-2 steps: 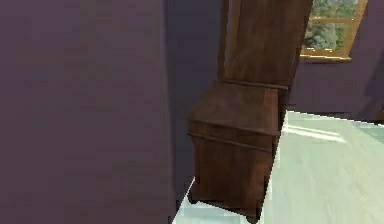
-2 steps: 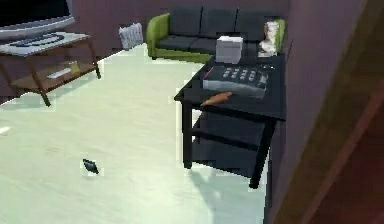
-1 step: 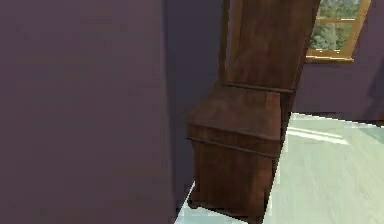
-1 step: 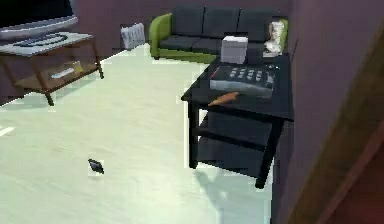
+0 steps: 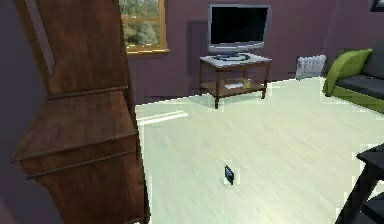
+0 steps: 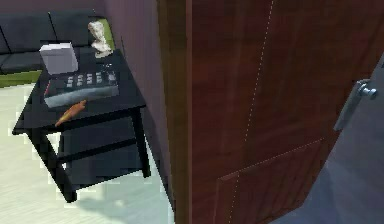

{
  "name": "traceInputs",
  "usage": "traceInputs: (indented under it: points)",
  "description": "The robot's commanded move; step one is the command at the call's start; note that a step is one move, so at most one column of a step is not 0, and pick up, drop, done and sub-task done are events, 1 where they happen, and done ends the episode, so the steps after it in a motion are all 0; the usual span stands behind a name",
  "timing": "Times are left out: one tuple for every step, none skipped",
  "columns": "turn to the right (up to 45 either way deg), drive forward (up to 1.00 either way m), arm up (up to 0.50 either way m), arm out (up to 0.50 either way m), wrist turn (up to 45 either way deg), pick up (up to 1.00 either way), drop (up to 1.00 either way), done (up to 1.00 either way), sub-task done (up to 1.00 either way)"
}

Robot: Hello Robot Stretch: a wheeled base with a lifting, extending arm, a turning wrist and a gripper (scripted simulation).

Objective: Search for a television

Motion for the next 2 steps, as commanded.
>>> traceInputs:
  points:
    - [12.0, 0.00, 0.00, 0.00, 0.0, 0.00, 0.00, 0.00, 0.00]
    - [0.0, 0.95, 0.00, 0.00, 0.0, 0.00, 0.00, 0.00, 0.00]
